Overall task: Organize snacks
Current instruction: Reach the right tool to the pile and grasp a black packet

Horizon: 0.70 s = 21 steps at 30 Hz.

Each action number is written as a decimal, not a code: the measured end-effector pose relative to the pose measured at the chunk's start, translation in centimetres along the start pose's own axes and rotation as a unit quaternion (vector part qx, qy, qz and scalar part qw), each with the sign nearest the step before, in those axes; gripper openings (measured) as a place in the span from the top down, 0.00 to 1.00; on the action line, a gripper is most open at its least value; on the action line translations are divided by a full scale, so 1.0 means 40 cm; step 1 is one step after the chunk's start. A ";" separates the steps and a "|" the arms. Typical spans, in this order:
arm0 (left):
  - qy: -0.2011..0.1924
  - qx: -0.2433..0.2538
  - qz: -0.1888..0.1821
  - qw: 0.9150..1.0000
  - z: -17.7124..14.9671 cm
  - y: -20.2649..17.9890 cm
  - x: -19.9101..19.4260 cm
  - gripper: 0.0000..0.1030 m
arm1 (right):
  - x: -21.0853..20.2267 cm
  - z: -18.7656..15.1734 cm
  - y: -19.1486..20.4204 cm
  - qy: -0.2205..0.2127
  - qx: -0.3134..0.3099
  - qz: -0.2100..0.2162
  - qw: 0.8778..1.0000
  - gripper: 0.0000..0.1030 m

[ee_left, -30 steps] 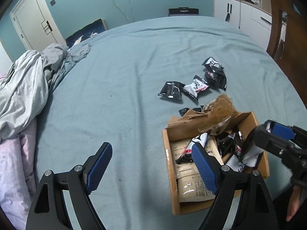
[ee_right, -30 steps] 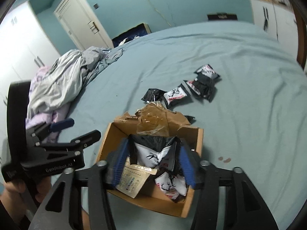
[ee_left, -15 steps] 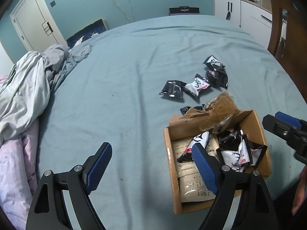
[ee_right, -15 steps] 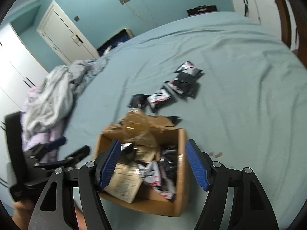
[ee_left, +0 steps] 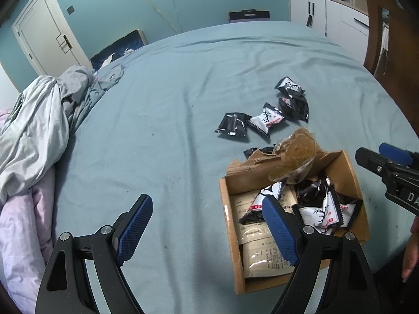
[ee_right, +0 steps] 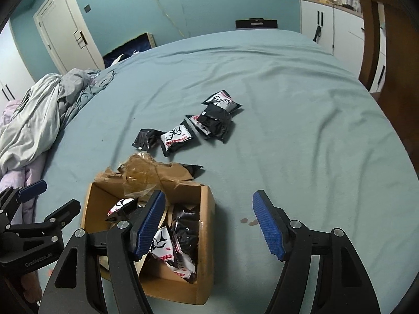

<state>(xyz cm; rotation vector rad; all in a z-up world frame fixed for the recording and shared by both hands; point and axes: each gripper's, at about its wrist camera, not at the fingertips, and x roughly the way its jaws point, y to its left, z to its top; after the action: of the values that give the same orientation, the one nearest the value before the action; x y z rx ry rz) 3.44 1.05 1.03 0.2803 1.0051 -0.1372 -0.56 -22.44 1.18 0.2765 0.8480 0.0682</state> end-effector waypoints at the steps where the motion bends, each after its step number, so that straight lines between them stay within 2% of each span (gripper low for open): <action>1: 0.002 -0.004 -0.003 1.000 0.000 0.003 0.001 0.16 | 0.005 0.002 -0.003 0.005 0.005 0.004 1.000 0.33; 4: 0.011 -0.018 -0.016 1.000 0.002 0.014 0.005 0.16 | 0.037 0.012 -0.014 0.033 0.017 0.016 0.999 0.33; 10: 0.007 -0.019 0.002 1.000 0.007 0.009 0.008 0.16 | 0.089 0.046 -0.032 0.074 0.033 0.021 0.997 0.33; 14: 0.001 -0.041 -0.002 0.999 0.012 0.022 -0.001 0.16 | 0.117 0.062 -0.036 0.088 0.030 0.027 0.995 0.33; 17: 0.002 -0.048 0.004 0.999 0.020 0.029 -0.001 0.15 | 0.145 0.077 -0.039 0.100 0.017 0.016 0.995 0.33; 21: 0.006 -0.064 -0.008 0.998 0.026 0.048 0.007 0.15 | 0.170 0.096 -0.047 0.110 0.021 0.024 0.993 0.33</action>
<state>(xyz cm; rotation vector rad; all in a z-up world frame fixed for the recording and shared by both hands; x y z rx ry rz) 4.89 2.60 1.65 0.1565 1.0236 -0.0843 6.73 -23.91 -1.88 0.3321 1.0623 0.1278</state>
